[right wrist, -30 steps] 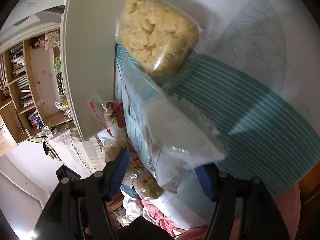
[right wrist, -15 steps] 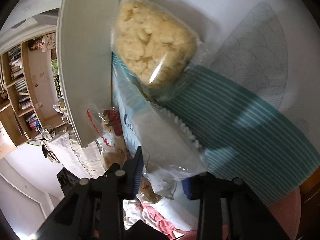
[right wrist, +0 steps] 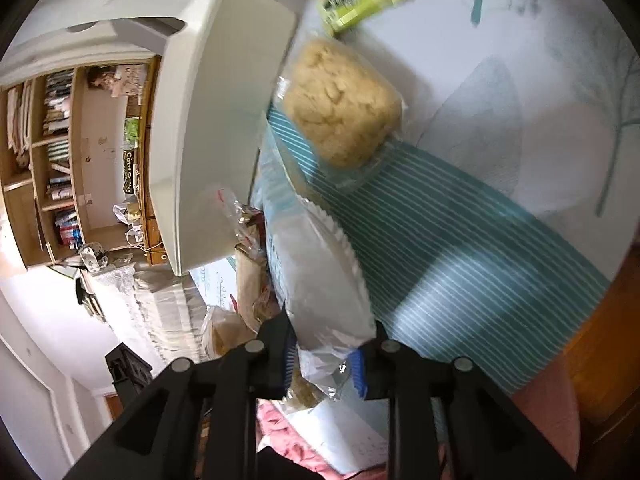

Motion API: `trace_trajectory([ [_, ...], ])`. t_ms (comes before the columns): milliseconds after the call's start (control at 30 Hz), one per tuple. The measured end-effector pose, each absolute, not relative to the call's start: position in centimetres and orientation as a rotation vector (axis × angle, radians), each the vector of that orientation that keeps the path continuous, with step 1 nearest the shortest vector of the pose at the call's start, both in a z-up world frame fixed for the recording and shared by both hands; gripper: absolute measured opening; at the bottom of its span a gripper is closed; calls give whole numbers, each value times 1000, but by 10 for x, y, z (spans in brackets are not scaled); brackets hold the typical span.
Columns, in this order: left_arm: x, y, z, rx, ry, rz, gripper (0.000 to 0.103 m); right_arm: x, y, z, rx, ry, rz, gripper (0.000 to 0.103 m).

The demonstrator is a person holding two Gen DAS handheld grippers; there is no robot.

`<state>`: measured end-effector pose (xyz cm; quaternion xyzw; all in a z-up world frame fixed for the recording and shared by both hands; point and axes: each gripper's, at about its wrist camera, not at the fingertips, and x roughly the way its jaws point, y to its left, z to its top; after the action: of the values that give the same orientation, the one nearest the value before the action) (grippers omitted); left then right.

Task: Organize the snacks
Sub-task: 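Carry the pastry bag and white bag over the white tray with both tools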

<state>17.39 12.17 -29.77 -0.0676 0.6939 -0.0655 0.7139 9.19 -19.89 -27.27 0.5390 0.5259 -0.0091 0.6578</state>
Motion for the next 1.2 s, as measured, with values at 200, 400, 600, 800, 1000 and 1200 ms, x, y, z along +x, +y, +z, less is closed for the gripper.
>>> trace_trajectory([
  [200, 158, 121, -282, -120, 1510, -184, 65, 77, -204, -246, 1188, 1074, -3, 21],
  [400, 145, 122, -257, -130, 1447, -220, 65, 76, -211, -221, 1107, 999, 36, 21],
  [600, 143, 121, -238, -144, 1390, -239, 65, 91, -214, -190, 1007, 946, 88, 20],
  [800, 153, 110, -217, -161, 1359, -242, 66, 115, -218, -159, 900, 909, 149, 20],
  [1000, 174, 93, -192, -183, 1332, -242, 66, 149, -231, -131, 828, 878, 210, 20],
  [1200, 203, 69, -169, -200, 1307, -223, 68, 186, -242, -108, 738, 856, 272, 21],
])
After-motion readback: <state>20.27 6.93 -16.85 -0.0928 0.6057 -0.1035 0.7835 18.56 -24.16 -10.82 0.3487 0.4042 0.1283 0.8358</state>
